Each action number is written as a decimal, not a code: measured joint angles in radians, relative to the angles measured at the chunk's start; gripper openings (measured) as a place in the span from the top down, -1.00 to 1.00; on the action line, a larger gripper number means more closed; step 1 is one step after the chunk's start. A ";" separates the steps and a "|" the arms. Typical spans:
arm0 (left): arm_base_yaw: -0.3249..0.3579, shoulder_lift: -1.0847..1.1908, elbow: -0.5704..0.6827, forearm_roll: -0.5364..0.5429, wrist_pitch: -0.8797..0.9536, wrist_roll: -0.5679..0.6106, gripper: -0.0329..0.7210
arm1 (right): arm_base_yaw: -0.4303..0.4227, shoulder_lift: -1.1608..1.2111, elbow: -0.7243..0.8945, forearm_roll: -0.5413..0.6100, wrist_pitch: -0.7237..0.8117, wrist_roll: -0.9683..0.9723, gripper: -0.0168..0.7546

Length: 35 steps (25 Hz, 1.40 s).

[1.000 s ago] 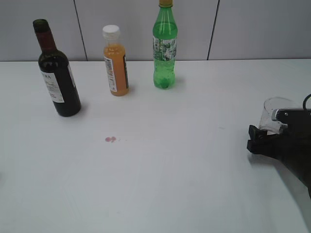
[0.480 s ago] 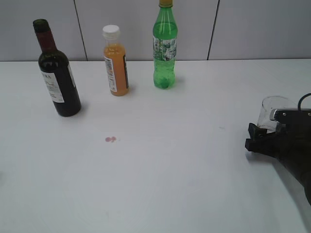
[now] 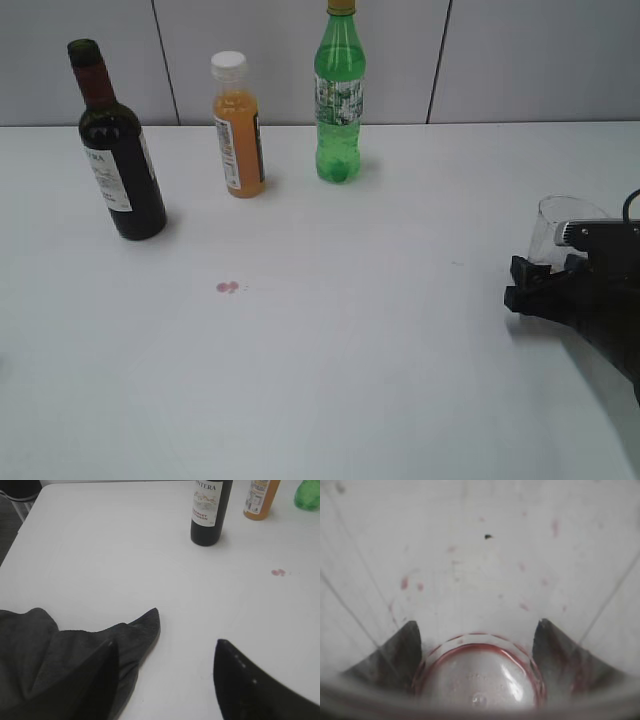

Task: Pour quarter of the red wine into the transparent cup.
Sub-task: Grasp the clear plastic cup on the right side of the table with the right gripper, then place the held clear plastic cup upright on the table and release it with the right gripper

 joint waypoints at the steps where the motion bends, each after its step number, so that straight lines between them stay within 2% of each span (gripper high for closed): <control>1: 0.000 0.000 0.000 0.000 0.000 0.000 -0.30 | 0.000 -0.017 0.002 -0.022 0.018 0.000 -0.46; 3: 0.000 0.000 0.000 0.000 0.000 0.000 -0.30 | 0.000 -0.058 0.005 -0.085 0.044 0.000 -0.45; 6: 0.000 0.000 0.000 0.000 0.000 0.000 -0.30 | 0.000 -0.113 -0.003 -0.239 0.048 0.000 -0.45; 9: 0.000 0.000 0.000 0.000 0.000 0.000 -0.30 | 0.000 -0.130 -0.039 -0.442 0.051 0.000 -0.45; 15: 0.000 0.000 0.000 0.000 0.000 0.000 -0.30 | 0.001 -0.130 -0.188 -0.978 0.060 0.015 -0.45; 17: 0.000 0.000 0.000 0.000 0.000 0.000 -0.30 | 0.011 -0.130 -0.240 -1.081 0.061 0.061 -0.45; 24: 0.000 0.000 0.000 0.000 0.000 0.000 -0.30 | 0.102 -0.034 -0.432 -1.200 0.067 0.234 -0.45; 31: 0.000 0.000 0.000 0.000 0.000 0.000 -0.30 | 0.178 0.127 -0.658 -1.380 0.072 0.300 -0.45; 35: 0.000 0.000 0.000 0.000 0.000 0.000 -0.30 | 0.194 0.199 -0.761 -1.409 0.073 0.326 -0.45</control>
